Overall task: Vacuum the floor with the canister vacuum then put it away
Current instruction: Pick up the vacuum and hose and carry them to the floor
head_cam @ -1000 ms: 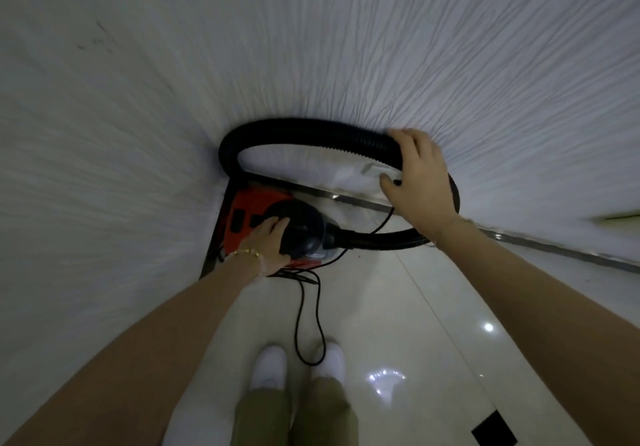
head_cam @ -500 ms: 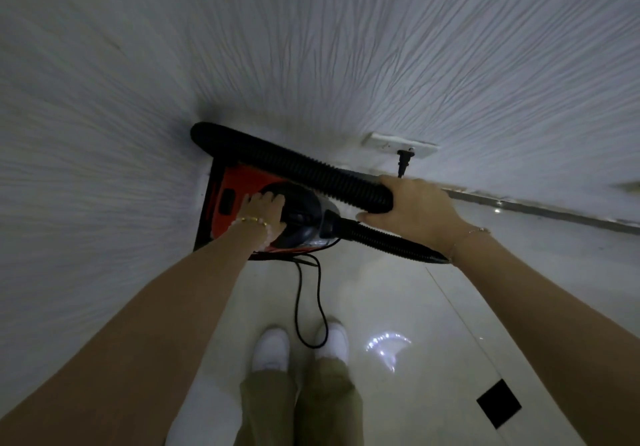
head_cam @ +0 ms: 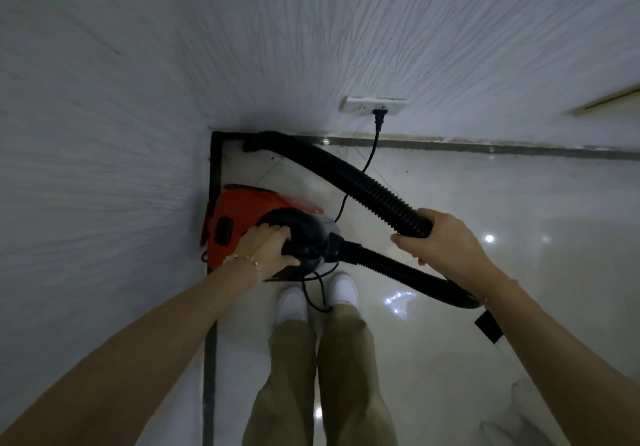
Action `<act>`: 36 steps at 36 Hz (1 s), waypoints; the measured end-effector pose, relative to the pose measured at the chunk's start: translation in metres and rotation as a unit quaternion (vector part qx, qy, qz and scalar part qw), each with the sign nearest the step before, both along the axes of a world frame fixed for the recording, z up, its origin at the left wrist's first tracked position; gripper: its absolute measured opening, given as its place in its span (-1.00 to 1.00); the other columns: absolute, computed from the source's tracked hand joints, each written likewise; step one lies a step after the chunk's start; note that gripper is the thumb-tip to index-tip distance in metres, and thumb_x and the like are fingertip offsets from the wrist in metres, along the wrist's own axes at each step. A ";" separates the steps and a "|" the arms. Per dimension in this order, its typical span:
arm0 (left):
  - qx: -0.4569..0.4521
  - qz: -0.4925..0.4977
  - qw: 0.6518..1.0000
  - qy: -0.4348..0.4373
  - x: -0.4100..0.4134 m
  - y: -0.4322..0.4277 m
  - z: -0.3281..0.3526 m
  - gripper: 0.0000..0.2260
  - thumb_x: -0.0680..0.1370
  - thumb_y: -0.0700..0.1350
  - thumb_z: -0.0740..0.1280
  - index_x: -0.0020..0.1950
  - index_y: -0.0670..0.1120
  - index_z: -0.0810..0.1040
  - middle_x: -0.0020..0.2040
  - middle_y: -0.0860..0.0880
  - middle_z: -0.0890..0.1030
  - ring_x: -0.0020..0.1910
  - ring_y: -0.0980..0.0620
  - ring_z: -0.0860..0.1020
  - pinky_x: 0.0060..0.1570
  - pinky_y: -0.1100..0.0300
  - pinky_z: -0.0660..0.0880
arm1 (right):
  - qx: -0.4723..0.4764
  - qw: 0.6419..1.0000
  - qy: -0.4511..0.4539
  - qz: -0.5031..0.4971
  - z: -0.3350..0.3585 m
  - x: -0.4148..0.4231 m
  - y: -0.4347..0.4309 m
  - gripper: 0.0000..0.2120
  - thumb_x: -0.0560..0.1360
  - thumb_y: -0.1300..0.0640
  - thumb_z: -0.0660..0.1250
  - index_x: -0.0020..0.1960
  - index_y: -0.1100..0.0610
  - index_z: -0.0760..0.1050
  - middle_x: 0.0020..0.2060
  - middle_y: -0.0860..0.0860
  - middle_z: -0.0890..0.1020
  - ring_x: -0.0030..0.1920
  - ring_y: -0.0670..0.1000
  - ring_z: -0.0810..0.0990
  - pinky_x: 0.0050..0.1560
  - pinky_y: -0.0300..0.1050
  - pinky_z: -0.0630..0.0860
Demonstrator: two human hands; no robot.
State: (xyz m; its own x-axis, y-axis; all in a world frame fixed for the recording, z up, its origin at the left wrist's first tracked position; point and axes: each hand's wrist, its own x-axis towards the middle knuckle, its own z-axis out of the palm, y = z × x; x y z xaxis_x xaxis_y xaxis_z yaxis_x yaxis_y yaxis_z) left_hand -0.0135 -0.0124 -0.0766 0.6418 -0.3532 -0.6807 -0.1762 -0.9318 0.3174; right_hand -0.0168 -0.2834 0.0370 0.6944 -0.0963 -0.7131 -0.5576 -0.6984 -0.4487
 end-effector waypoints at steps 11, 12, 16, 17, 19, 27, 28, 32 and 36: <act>-0.066 0.019 0.997 -0.036 -0.078 -0.006 0.195 -0.66 0.51 0.16 0.29 0.11 -0.07 0.48 0.02 -0.03 0.61 -0.08 -0.02 0.59 -0.22 0.17 0.38 | -0.065 0.979 -0.058 -0.182 0.181 -0.094 -0.033 -0.82 0.40 -0.03 0.41 -0.03 -0.05 0.51 -0.31 -0.04 0.64 -0.35 -0.01 0.63 -0.28 -0.14 0.49; -0.074 0.028 0.996 -0.037 -0.084 -0.006 0.213 -0.67 0.50 0.16 0.30 0.09 -0.06 0.48 0.00 -0.02 0.61 -0.09 -0.01 0.59 -0.24 0.18 0.37 | -0.066 0.978 -0.066 -0.187 0.199 -0.105 -0.036 -0.80 0.40 -0.03 0.41 0.00 -0.06 0.51 -0.30 -0.03 0.64 -0.34 0.00 0.64 -0.26 -0.12 0.52; -0.103 0.053 0.991 -0.066 -0.105 -0.011 0.277 -0.69 0.48 0.16 0.33 0.06 -0.03 0.51 -0.02 0.03 0.62 -0.08 0.04 0.59 -0.18 0.22 0.37 | -0.038 0.968 -0.107 -0.225 0.270 -0.138 -0.056 -0.76 0.40 -0.01 0.44 0.04 -0.06 0.52 -0.30 0.02 0.63 -0.34 0.06 0.63 -0.19 0.01 0.60; -0.107 0.056 0.990 -0.075 -0.110 -0.013 0.292 -0.69 0.48 0.16 0.34 0.08 -0.03 0.52 -0.01 0.03 0.62 -0.06 0.04 0.58 -0.15 0.22 0.39 | -0.029 0.965 -0.117 -0.234 0.286 -0.146 -0.063 -0.76 0.41 0.01 0.44 0.05 -0.05 0.52 -0.30 0.04 0.62 -0.35 0.06 0.61 -0.21 -0.03 0.58; -0.116 0.062 0.987 -0.091 -0.118 -0.021 0.319 -0.67 0.47 0.16 0.34 0.11 -0.03 0.53 0.02 0.04 0.62 -0.01 0.05 0.58 -0.08 0.22 0.42 | -0.010 0.958 -0.141 -0.249 0.318 -0.158 -0.077 -0.78 0.42 0.04 0.44 0.05 -0.05 0.52 -0.30 0.07 0.61 -0.35 0.05 0.59 -0.26 -0.14 0.52; -0.147 0.114 0.971 -0.149 -0.135 -0.073 0.404 -0.68 0.41 0.11 0.43 0.08 -0.02 0.58 -0.01 0.03 0.65 -0.02 0.02 0.58 0.00 0.10 0.53 | 0.007 0.930 -0.241 -0.277 0.407 -0.215 -0.135 -0.87 0.47 0.09 0.40 0.00 0.03 0.53 -0.33 0.09 0.56 -0.48 -0.13 0.53 -0.40 -0.38 0.49; -0.154 0.122 0.968 -0.158 -0.137 -0.082 0.412 -0.68 0.41 0.10 0.44 0.08 -0.03 0.59 -0.02 0.01 0.66 -0.03 0.02 0.58 -0.03 0.13 0.52 | 0.008 0.923 -0.257 -0.288 0.414 -0.224 -0.143 -0.87 0.47 0.10 0.40 0.00 0.05 0.52 -0.33 0.09 0.55 -0.49 -0.16 0.52 -0.41 -0.38 0.49; -0.169 0.136 0.957 -0.193 -0.146 -0.126 0.437 -0.70 0.40 0.06 0.46 0.05 -0.05 0.61 -0.03 0.01 0.66 -0.09 0.10 0.50 -0.13 0.22 0.41 | 0.014 0.883 -0.306 -0.354 0.429 -0.265 -0.188 -0.92 0.48 0.06 0.39 -0.05 0.01 0.51 -0.33 0.08 0.55 -0.45 -0.09 0.54 -0.30 -0.23 0.48; -0.182 0.146 0.950 -0.205 -0.151 -0.184 0.454 -0.72 0.39 0.07 0.46 0.02 -0.02 0.60 -0.05 -0.02 0.67 -0.04 -0.04 0.59 -0.10 0.09 0.53 | 0.012 0.854 -0.332 -0.401 0.431 -0.301 -0.241 -0.87 0.49 0.06 0.38 -0.01 0.08 0.52 -0.35 0.08 0.52 -0.40 0.05 0.51 -0.26 -0.07 0.48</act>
State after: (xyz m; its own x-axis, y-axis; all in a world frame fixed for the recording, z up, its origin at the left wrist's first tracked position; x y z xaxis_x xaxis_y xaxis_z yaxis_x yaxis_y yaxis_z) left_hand -0.1647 -0.1965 0.3771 0.9339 -0.2828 -0.2189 -0.1046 -0.8012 0.5891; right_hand -0.3176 -0.5247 0.4676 0.6642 -0.7214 -0.1963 -0.4688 -0.1974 -0.8610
